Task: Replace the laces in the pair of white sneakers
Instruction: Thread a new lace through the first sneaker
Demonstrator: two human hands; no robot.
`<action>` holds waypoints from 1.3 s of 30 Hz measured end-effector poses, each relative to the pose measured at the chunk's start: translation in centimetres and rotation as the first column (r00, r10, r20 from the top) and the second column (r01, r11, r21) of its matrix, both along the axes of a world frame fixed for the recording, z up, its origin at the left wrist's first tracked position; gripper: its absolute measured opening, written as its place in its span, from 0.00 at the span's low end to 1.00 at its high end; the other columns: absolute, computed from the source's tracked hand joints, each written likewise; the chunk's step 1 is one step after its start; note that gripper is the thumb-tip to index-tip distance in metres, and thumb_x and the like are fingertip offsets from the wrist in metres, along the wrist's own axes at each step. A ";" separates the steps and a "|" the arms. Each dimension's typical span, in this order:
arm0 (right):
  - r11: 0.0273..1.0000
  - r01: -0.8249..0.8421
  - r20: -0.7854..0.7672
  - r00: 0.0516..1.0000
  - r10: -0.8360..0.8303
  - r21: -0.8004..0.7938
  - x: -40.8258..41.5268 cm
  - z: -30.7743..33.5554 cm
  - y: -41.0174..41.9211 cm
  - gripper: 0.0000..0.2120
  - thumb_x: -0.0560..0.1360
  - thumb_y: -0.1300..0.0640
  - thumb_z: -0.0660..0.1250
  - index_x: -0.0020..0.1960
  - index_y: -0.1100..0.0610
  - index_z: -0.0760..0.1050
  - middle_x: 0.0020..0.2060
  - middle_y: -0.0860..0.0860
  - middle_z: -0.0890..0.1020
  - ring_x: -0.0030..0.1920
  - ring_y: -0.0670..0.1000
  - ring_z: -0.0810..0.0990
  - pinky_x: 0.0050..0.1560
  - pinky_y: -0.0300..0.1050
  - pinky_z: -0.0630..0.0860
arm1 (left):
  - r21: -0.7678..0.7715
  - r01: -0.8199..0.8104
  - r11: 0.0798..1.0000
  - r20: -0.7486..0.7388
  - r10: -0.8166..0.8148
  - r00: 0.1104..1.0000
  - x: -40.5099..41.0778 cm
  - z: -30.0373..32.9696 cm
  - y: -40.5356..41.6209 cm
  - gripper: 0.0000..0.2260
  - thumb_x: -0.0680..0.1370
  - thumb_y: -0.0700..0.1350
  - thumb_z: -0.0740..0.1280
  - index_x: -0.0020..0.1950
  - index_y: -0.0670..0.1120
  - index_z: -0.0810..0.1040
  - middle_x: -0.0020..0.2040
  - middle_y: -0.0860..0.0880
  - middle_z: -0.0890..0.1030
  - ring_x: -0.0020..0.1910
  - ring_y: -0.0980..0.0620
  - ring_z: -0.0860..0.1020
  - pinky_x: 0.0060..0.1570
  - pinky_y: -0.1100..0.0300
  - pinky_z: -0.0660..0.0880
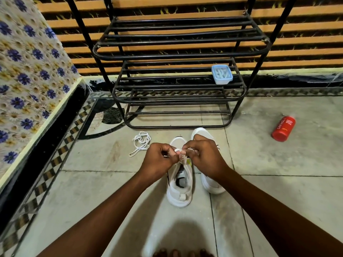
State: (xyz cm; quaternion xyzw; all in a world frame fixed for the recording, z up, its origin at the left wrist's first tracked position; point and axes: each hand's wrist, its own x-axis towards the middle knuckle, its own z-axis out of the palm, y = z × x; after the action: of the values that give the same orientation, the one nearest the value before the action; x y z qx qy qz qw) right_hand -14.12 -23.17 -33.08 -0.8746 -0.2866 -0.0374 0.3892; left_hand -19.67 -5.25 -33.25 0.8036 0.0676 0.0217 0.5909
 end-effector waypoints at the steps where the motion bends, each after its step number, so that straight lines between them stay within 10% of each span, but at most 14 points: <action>1: 0.999 -0.008 0.025 1.000 0.009 -0.037 0.1 -0.1 0.1 0.01 0.74 0.57 0.75 0.44 0.54 0.84 0.34 0.43 0.68 0.37 0.47 0.71 0.38 0.44 0.68 | 0.011 -0.015 1.000 0.010 0.015 1.000 0.1 -0.2 0.0 0.12 0.73 0.32 0.77 0.32 0.42 0.81 0.39 0.42 0.85 0.43 0.41 0.85 0.47 0.54 0.80; 7: 0.950 0.056 0.273 0.961 0.032 -0.308 0.4 -0.5 0.3 0.07 0.73 0.56 0.72 0.44 0.59 0.77 0.43 0.53 0.74 0.46 0.57 0.76 0.39 0.51 0.76 | -0.137 -0.149 0.979 -0.015 0.148 0.989 0.4 -0.3 -0.2 0.04 0.78 0.31 0.70 0.47 0.38 0.79 0.41 0.42 0.87 0.38 0.45 0.86 0.44 0.53 0.83; 13: 0.979 0.070 0.281 0.959 -0.014 -0.191 -0.2 -1.0 1.0 0.14 0.78 0.49 0.57 0.45 0.58 0.75 0.42 0.54 0.73 0.43 0.58 0.73 0.40 0.52 0.72 | -0.179 0.010 0.984 -0.137 -0.035 0.990 0.8 -0.4 -0.1 0.16 0.77 0.26 0.68 0.60 0.40 0.80 0.42 0.41 0.87 0.40 0.44 0.86 0.46 0.55 0.82; 22: 1.000 -0.001 0.103 0.995 0.003 -0.025 0.2 -2.3 0.3 0.05 0.78 0.60 0.67 0.45 0.54 0.71 0.41 0.48 0.73 0.44 0.54 0.71 0.45 0.56 0.72 | -0.092 -0.083 0.992 0.021 0.086 0.996 0.8 0.3 0.7 0.06 0.77 0.42 0.76 0.42 0.41 0.86 0.41 0.40 0.84 0.39 0.45 0.84 0.44 0.51 0.82; 26: 0.999 -0.031 0.083 0.996 0.028 0.036 0.1 -1.9 0.4 0.06 0.77 0.60 0.69 0.45 0.55 0.72 0.40 0.47 0.74 0.44 0.52 0.73 0.44 0.52 0.71 | -0.065 -0.121 0.991 0.051 0.124 0.991 0.3 1.4 0.5 0.05 0.76 0.43 0.77 0.45 0.41 0.88 0.36 0.46 0.81 0.30 0.60 0.76 0.35 0.65 0.74; 32: 0.998 0.024 0.067 0.997 -0.028 0.057 0.1 -1.7 -0.1 0.07 0.74 0.53 0.71 0.41 0.55 0.76 0.37 0.47 0.75 0.41 0.51 0.74 0.42 0.48 0.71 | 0.340 -0.148 0.929 0.116 0.115 0.987 0.2 0.9 1.0 0.05 0.70 0.57 0.80 0.44 0.62 0.88 0.40 0.55 0.67 0.45 0.57 0.71 0.52 0.51 0.69; 39: 0.990 0.121 0.010 0.993 -0.121 -0.068 0.6 -1.2 -1.8 0.09 0.69 0.57 0.77 0.35 0.54 0.78 0.32 0.44 0.72 0.35 0.48 0.72 0.37 0.40 0.61 | 0.333 -0.214 0.918 0.028 0.217 0.976 -0.6 0.4 1.4 0.07 0.68 0.59 0.81 0.42 0.60 0.87 0.52 0.52 0.69 0.57 0.61 0.66 0.58 0.49 0.60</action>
State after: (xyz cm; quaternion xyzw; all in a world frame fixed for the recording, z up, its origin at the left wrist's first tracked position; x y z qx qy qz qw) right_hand -13.56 -25.01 -34.24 -0.9031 -0.2353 -0.0535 0.3552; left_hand -20.31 -3.80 -32.83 0.8799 0.1537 0.0939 0.4396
